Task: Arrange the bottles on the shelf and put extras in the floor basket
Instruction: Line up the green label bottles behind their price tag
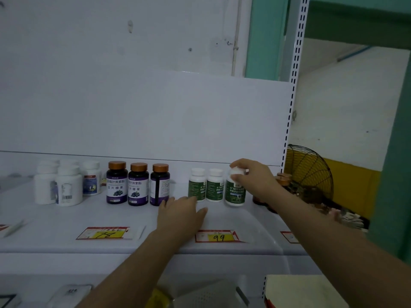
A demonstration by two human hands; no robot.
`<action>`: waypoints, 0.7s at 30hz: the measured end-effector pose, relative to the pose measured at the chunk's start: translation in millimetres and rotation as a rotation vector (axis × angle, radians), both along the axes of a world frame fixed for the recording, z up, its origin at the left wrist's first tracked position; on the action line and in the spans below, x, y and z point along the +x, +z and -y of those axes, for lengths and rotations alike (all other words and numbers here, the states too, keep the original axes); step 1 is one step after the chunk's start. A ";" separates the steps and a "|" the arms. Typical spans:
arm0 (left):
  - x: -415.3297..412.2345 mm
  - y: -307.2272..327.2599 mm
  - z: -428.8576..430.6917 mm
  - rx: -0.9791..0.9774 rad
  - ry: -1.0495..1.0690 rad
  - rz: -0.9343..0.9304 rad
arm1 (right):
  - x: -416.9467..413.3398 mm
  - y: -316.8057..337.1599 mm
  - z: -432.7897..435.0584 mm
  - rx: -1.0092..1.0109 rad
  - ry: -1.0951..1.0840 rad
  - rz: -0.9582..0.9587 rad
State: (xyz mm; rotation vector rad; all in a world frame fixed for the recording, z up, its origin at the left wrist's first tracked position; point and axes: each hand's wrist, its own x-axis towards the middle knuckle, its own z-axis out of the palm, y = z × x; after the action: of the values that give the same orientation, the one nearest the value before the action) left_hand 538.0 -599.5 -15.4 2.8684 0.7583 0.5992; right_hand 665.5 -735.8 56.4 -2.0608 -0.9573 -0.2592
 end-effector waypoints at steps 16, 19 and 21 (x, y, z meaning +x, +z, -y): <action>-5.5 -3.8 -1.4 -0.060 0.019 -0.177 | -6.6 17.2 -24.7 -0.337 -0.149 0.283; -5.5 -5.3 -0.9 -0.070 0.016 -0.164 | -13.8 36.8 -54.8 -0.395 -0.089 0.343; -6.4 -6.8 -1.8 -0.073 0.016 -0.136 | -15.4 37.8 -75.8 -0.489 -0.064 0.363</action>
State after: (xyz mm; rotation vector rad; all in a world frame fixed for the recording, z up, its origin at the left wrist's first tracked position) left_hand 531.6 -597.6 -22.2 2.8609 0.8051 0.3731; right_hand 650.0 -660.0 94.2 -2.5482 -1.2699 -0.4848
